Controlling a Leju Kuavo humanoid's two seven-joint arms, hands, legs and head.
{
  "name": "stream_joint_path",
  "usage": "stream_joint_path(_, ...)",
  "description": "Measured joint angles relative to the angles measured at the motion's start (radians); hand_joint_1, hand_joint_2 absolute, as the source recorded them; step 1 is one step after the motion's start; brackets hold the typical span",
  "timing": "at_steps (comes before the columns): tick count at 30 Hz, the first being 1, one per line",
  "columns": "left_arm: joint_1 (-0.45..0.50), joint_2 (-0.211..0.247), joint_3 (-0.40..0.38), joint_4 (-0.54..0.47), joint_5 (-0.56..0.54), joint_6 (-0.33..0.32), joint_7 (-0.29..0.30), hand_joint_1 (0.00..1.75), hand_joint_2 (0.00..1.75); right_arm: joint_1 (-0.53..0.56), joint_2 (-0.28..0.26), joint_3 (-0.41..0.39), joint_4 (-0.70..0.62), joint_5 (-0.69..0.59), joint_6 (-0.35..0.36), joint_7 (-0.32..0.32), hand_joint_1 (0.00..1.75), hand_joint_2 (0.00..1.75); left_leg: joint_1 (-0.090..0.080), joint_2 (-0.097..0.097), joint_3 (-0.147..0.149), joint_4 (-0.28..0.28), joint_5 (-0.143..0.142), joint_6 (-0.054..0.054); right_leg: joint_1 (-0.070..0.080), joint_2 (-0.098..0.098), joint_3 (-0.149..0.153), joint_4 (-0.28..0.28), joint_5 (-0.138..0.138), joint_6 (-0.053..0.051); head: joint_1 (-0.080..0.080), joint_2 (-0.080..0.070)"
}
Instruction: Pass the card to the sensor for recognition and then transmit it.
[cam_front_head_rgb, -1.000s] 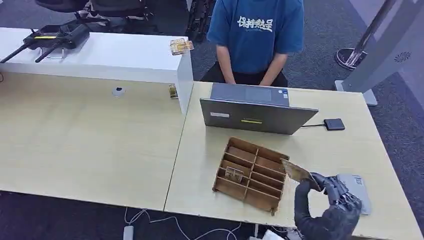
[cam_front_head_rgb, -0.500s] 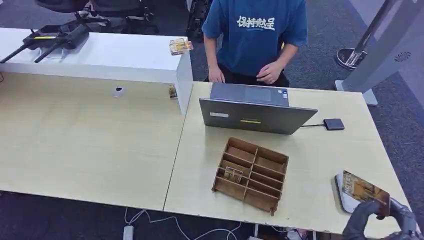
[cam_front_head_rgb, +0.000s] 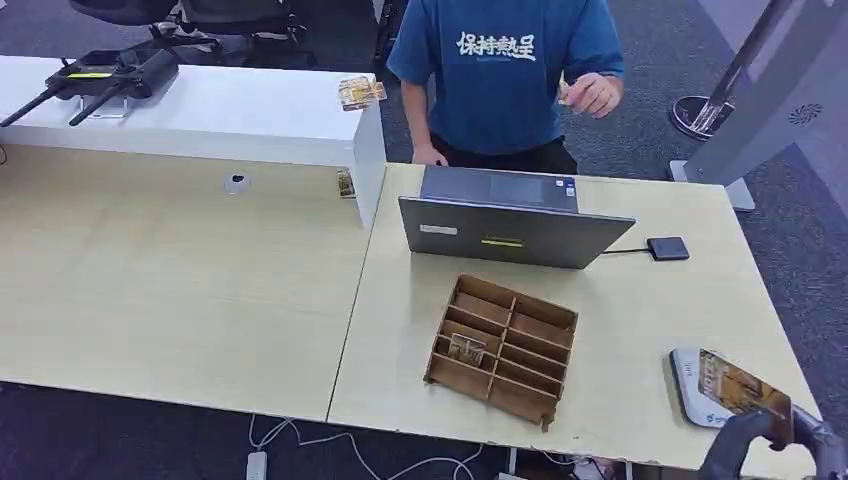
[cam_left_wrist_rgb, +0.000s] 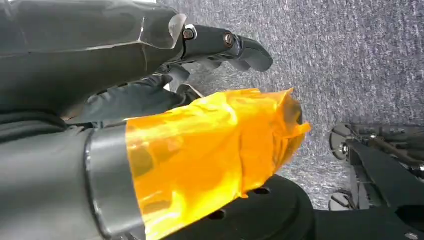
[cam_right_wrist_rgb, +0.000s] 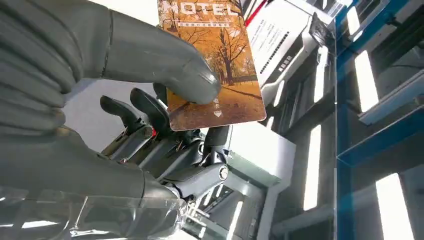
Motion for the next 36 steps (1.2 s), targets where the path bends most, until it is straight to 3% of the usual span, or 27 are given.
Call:
stream_joint_path(6,-0.001,0.0,-0.003,0.0,-0.035,-0.015,0.013,0.0,0.0,-0.077,-0.01,0.0,0.018,0.168,0.0,0.032,1.75,1.75,0.0,0.0,0.0,0.0,0.0,0.0,0.0,0.0,0.001,0.0,0.0,0.0,0.0,0.0)
stream_joint_path(11,-0.004,0.002,-0.015,0.0,-0.063,-0.029,0.024,0.0,0.0,-0.23,-0.033,0.003,0.085,0.361,0.001,0.113,1.75,1.75,0.0,0.0,0.001,0.0,0.002,0.0,0.0,0.0,0.001,0.0,0.002,0.0,0.0,0.0)
stream_joint_path(18,-0.005,0.009,-0.045,0.0,-0.098,-0.05,0.036,0.0,0.0,-0.511,-0.054,0.037,0.228,0.599,0.001,0.361,1.75,1.75,0.0,0.0,0.001,0.0,0.005,-0.001,0.0,0.0,0.0,0.001,0.004,-0.001,0.0,0.0)
stream_joint_path(25,-0.006,0.013,-0.073,0.0,-0.124,-0.065,0.042,0.0,0.0,-0.753,-0.174,0.129,0.433,0.77,0.001,0.655,1.75,1.75,0.0,0.0,0.001,0.0,0.005,-0.001,0.0,0.0,0.0,0.001,0.005,-0.001,0.0,0.0)
stream_joint_path(29,-0.005,0.016,-0.086,0.0,-0.128,-0.071,0.04,0.0,0.0,-0.849,-0.235,0.192,0.538,0.83,0.002,0.728,1.75,1.75,0.0,0.0,0.0,0.0,0.005,-0.001,0.0,0.0,0.0,0.001,0.005,-0.001,0.0,0.0)
stream_joint_path(31,-0.005,0.017,-0.091,0.0,-0.132,-0.073,0.035,0.0,0.0,-0.895,-0.267,0.23,0.595,0.888,0.014,0.795,1.75,1.75,0.0,0.0,0.0,0.0,0.005,-0.001,0.0,0.0,0.0,0.001,0.005,-0.001,0.0,0.0)
stream_joint_path(33,-0.005,0.017,-0.092,0.0,-0.133,-0.074,0.033,0.0,0.0,-0.94,-0.304,0.279,0.646,0.89,0.031,0.861,1.75,1.75,0.0,0.0,0.0,0.0,0.005,-0.001,0.0,0.0,0.0,0.001,0.005,-0.001,0.0,0.0)
stream_joint_path(36,-0.005,0.019,-0.097,0.0,-0.134,-0.079,0.032,0.0,0.0,-1.003,-0.349,0.34,0.709,0.89,0.046,0.908,1.75,1.75,0.0,0.0,0.0,0.0,0.005,-0.001,0.0,0.0,-0.001,0.001,0.005,-0.001,0.0,0.0)
